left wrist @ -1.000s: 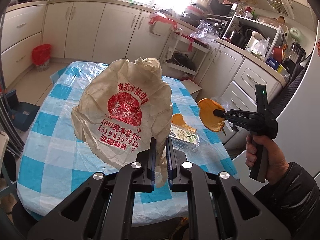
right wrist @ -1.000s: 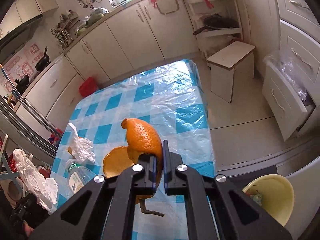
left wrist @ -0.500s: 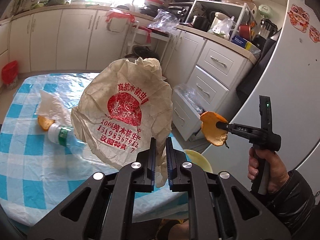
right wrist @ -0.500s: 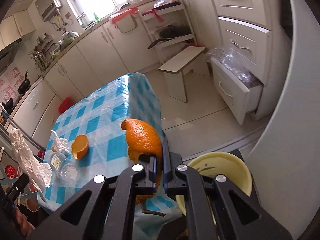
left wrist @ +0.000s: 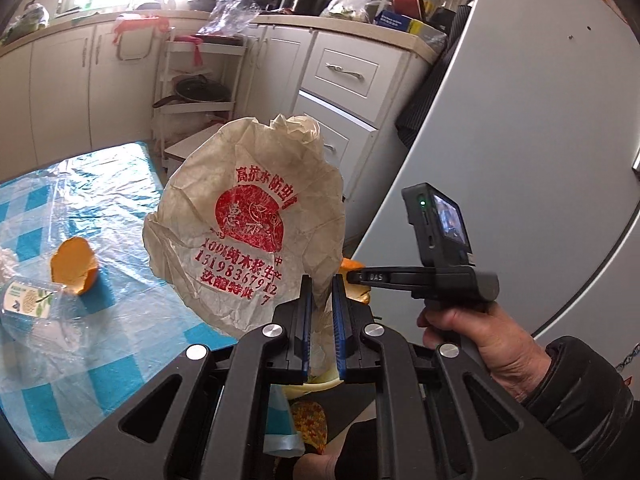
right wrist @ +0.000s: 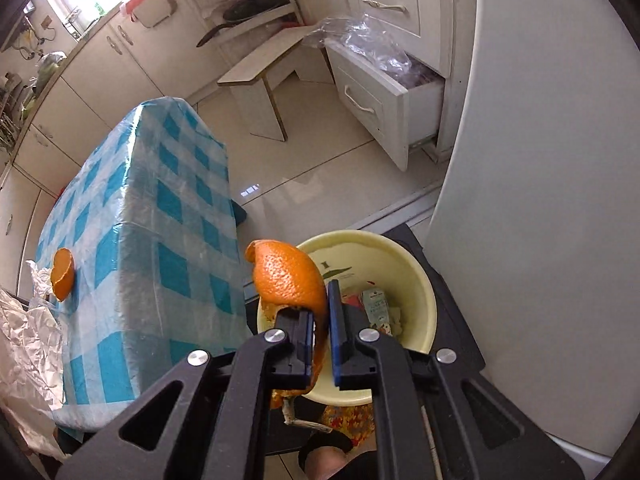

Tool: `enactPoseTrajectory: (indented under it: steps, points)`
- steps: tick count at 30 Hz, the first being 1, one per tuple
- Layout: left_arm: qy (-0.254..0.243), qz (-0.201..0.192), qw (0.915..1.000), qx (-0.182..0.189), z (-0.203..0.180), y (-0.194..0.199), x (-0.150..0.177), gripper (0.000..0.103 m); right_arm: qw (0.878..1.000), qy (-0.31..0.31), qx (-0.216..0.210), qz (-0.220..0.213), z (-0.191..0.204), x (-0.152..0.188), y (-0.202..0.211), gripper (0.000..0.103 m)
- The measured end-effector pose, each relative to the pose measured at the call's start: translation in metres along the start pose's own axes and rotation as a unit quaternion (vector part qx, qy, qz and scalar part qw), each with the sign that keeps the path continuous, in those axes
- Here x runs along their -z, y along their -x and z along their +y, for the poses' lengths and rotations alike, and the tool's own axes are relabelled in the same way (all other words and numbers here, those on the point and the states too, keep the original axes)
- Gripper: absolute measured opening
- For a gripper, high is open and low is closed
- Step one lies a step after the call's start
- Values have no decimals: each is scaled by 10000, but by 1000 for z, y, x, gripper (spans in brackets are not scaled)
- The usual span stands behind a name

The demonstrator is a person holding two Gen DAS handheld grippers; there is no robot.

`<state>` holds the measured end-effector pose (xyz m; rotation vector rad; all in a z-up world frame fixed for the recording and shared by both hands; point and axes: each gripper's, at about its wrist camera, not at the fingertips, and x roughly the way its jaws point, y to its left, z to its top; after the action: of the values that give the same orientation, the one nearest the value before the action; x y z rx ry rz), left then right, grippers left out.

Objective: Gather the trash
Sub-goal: 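Carry peel and bag over the bucket and open the right tool, then lower the plastic bag into the bucket and open the left tool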

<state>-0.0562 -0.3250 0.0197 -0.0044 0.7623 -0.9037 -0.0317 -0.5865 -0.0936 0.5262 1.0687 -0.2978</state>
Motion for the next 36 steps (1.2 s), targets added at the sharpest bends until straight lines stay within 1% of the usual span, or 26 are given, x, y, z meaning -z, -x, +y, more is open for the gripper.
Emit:
enactPoseTrajectory:
  steps: [2,6,8,9,11,13,15,17,20,21,22,23,26,28,31,34,36]
  points:
    - [-52,66,9999,61,-7,-10,0,9,10000,-93,3,19,-4,0,0,19]
    - [-109,209,9996,137,-17,-27,4,9,9996,-280,-53,-93,-10,-1,5,27]
    - [-106,282,9994,169,-17,-34,5,9,9991,-352,-135,-206,-12,-3,10,36]
    - [-110,310,9993,180,-17,-37,6,9,9989,-354,-144,-262,-13,-5,12,39]
    - [-118,359,9991,197,-19,-44,7,9,9989,-349,-87,-295,-13,-5,14,49]
    - [-109,404,9989,213,-19,-49,6,9,9991,-369,-14,-201,-14,-6,10,51]
    - [-90,443,9987,233,-19,-55,6,9,9984,-493,-36,-278,-18,-8,14,51]
    - [-83,484,9985,259,-21,-62,7,9,9966,-607,20,-559,-22,-9,26,54]
    - [-70,574,9979,308,-21,-76,7,9,9892,-659,179,-1297,-22,-10,57,61]
    - [-59,618,9975,324,-21,-81,8,9,9850,-657,133,-1589,-20,-10,69,62]
    - [-41,664,9972,344,-21,-87,8,9,9807,-639,61,-1845,-18,-10,79,69]
    - [-16,716,9967,370,-21,-94,10,9,9766,-598,67,-2063,-15,-10,89,72]
    - [10,873,9952,440,-24,-114,15,9,9636,-454,137,-2630,-8,-9,111,73]
    - [3,979,9941,472,-27,-128,17,9,9585,-426,147,-2814,-7,-9,118,73]
    - [-31,1199,9916,481,-32,-154,22,9,9580,-500,36,-2823,-11,-11,117,73]
    - [-54,1477,9883,368,-33,-182,28,10,9579,-618,-120,-2800,-14,-14,116,73]
    - [-70,1635,9863,222,-32,-199,32,14,9574,-622,-180,-2813,-13,-15,118,73]
